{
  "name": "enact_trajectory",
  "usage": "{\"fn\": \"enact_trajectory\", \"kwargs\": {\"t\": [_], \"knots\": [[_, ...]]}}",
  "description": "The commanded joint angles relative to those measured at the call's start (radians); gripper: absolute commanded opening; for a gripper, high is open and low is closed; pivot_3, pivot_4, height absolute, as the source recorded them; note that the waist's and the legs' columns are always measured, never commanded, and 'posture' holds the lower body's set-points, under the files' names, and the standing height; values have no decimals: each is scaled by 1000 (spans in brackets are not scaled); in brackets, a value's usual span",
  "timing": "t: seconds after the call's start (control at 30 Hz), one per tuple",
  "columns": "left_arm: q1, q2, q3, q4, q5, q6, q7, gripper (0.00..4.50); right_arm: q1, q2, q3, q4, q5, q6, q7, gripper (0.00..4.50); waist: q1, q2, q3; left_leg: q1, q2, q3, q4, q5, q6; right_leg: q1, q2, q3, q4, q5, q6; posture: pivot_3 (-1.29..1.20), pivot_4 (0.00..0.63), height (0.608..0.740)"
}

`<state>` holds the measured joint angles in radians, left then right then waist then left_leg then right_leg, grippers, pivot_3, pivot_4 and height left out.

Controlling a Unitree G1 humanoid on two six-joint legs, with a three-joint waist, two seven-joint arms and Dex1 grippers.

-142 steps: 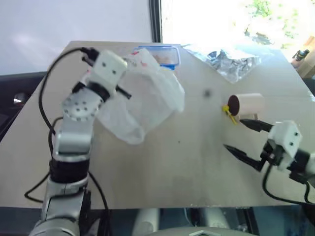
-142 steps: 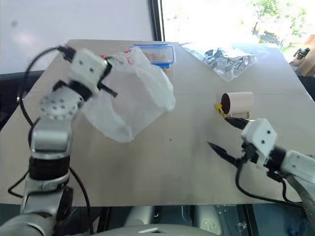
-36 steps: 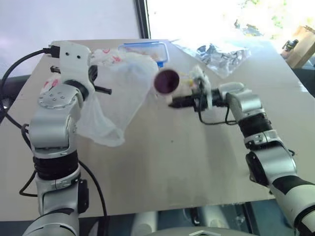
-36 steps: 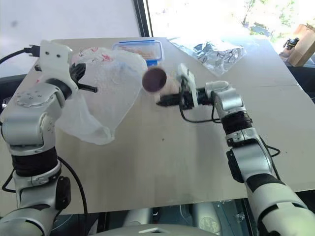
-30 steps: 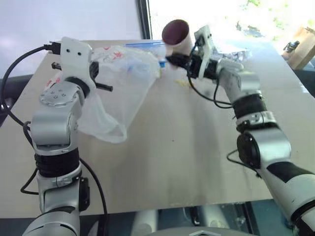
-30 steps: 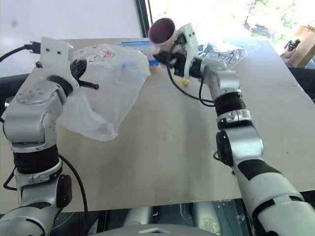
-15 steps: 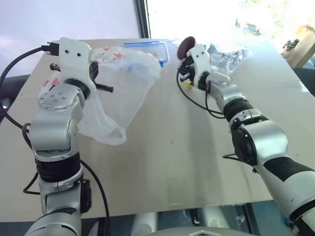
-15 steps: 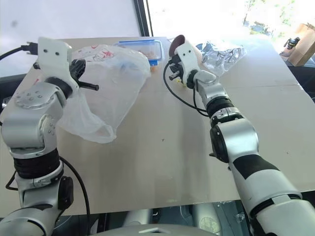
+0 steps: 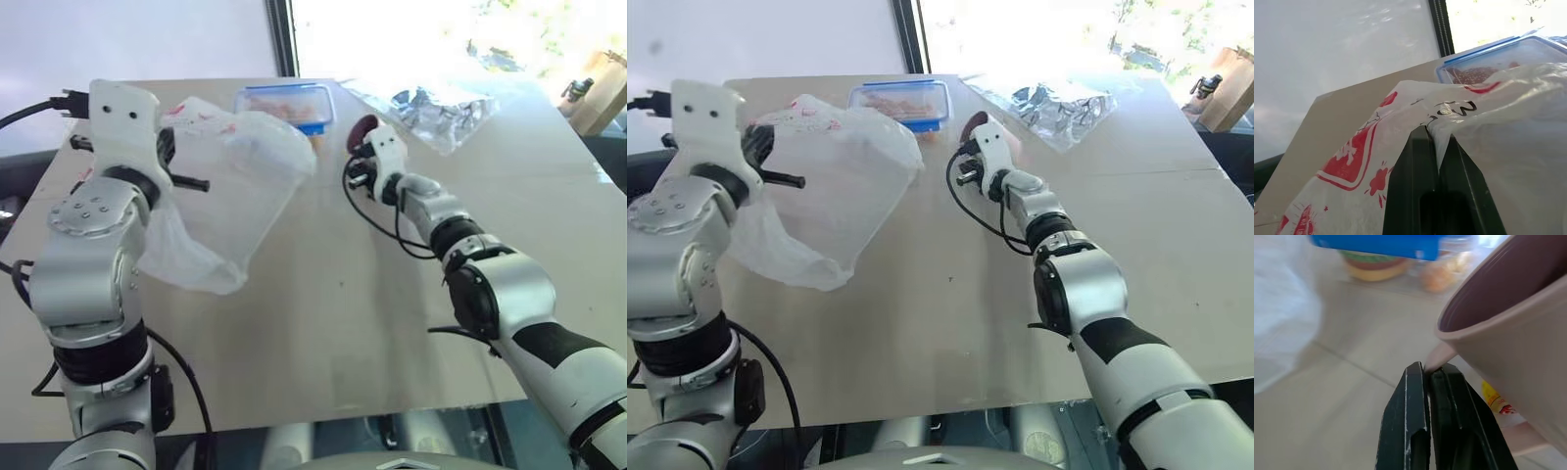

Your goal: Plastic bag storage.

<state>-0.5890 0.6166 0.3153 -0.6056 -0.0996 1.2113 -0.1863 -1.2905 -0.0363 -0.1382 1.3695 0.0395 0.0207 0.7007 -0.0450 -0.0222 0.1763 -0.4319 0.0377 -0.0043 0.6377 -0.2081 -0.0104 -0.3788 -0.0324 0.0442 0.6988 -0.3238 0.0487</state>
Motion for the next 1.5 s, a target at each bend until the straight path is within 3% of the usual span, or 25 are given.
{"fn": "enact_trajectory", "kwargs": {"t": [0.03, 0.1, 0.13, 0.23, 0.3, 0.43, 0.6, 0.7, 0.83, 0.97, 1.1, 1.3, 1.4, 1.5], "knots": [[6, 8, 27, -47, 9, 0, 11, 0, 21, -29, 24, -46, 19, 79, 365, 53, 1, 0, 0, 0, 0, -1, 0, 0, 0, 0, 0, 0, 0, 0, 0, 0, 150, 740], [13, 0, 27, -35, 8, -10, 13, 0, 51, -73, 89, -101, 21, 162, 748, 53, 3, 0, 0, 0, 0, -1, 0, 0, 0, 0, 0, -1, 0, 0, 0, 0, 150, 740], [13, -2, 26, -29, 8, -15, 13, 0, 69, -89, 117, -136, 22, 192, 852, 53, 6, 0, 0, 0, 0, 0, 0, 0, 0, 0, 0, -1, 0, 0, 0, 0, 150, 740], [8, 0, 23, 18, 9, -46, 14, 0, 177, -134, 162, -386, 93, 288, 914, 53, 8, 0, 0, -2, 0, -2, 1, 0, 0, 1, 0, -1, -1, 0, 0, 0, 150, 740], [8, 5, 28, 64, 22, -69, 26, 0, 251, -146, 144, -556, 126, 298, 845, 53, 8, 0, 0, -2, 1, -2, 1, 0, 0, 0, -1, -1, 0, 0, 0, 0, 150, 740], [-20, 11, 31, 154, 36, -115, 52, 0, 301, -130, 61, -747, 176, 326, 564, 53, 3, 0, 0, -1, 1, -3, 1, 0, 0, -1, -1, -1, 3, 0, 0, 0, 150, 740], [-81, -8, 7, 230, 18, -155, 47, 0, 404, -93, 91, -980, 165, 346, 346, 53, 6, 0, 0, -1, 1, -3, 2, 0, -1, -2, -1, -2, 6, 0, 0, 0, 150, 740], [-94, -25, -5, 235, 2, -160, 34, 0, 498, -99, 137, -1174, 196, 411, 321, 53, 9, 0, 0, -2, 0, -3, 2, 0, -1, -2, -2, -2, 4, 0, 0, 0, 150, 740], [-111, -18, -20, 247, -35, -166, -16, 0, 637, -215, 217, -1511, 323, 583, 418, 53, 19, 0, 0, -4, 0, -4, 3, 0, 0, -2, -2, -3, 3, 0, 0, 0, 150, 740], [-134, -27, -46, 238, -109, -147, -96, 0, 663, -306, 293, -1717, 402, 711, 426, 53, 18, 0, 0, -3, 0, -4, 4, 0, 0, -1, -1, -3, 4, 0, 0, 0, 150, 740], [-155, -58, -64, 183, -223, -102, -180, 0, 582, -305, 434, -1623, 269, 626, 365, 53, 8, 0, 0, 0, 0, -5, 4, -2, 4, 0, 2, -3, 6, 0, 0, 0, 150, 740], [-161, -51, -17, 143, -333, -21, -214, 0, 376, -201, 555, -1136, 50, 337, 267, 53, 1, -1, 0, 0, 0, -5, 11, -2, 4, 0, 3, -2, 13, 0, 0, 0, 150, 740], [-183, -49, 33, 152, -362, 20, -191, 0, 302, -178, 585, -984, -11, 231, 284, 53, 4, -1, 1, 0, 0, -5, 11, 0, 1, 0, 3, -2, 13, 0, 0, 0, 150, 740], [-206, -61, 80, 150, -391, 60, -168, 0, 281, -177, 614, -960, -35, 176, 345, 53, 8, -1, 1, -2, 0, -6, 11, 1, 0, 0, 2, -3, 10, 0, 0, 0, 150, 740]]}}
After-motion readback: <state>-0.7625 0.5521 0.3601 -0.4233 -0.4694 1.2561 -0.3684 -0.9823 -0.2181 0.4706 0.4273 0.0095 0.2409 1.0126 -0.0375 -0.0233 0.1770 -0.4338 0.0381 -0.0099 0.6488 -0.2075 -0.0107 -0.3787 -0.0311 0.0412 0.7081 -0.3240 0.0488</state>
